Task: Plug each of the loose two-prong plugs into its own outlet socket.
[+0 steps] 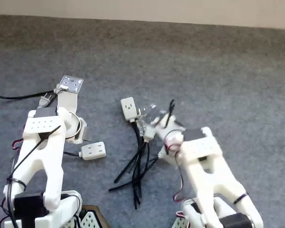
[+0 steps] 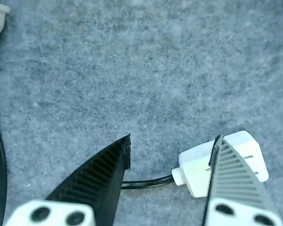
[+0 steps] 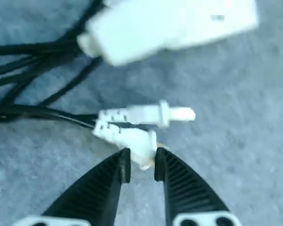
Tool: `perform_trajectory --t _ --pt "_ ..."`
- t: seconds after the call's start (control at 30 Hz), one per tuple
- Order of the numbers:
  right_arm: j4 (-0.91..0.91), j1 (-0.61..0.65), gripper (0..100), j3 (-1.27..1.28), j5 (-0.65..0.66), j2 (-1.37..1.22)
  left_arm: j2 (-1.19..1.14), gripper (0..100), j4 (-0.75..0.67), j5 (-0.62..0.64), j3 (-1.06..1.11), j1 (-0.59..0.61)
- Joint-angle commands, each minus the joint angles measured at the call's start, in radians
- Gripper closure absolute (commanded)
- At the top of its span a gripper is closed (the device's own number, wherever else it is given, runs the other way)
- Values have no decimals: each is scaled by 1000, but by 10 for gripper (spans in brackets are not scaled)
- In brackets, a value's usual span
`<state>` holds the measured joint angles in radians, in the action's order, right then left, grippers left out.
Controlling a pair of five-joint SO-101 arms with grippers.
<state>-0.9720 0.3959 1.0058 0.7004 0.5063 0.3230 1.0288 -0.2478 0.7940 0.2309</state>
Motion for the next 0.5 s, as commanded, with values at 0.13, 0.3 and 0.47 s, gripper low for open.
perform_trajectory --t 0.13,0.3,0.47 --pt "58 84 827 151 307 211 1 723 -37 6 5 1" --pt "59 85 726 208 400 278 1 723 -38 6 4 -1" --pt "127 145 735 266 417 300 -1 723 -58 6 5 -2"
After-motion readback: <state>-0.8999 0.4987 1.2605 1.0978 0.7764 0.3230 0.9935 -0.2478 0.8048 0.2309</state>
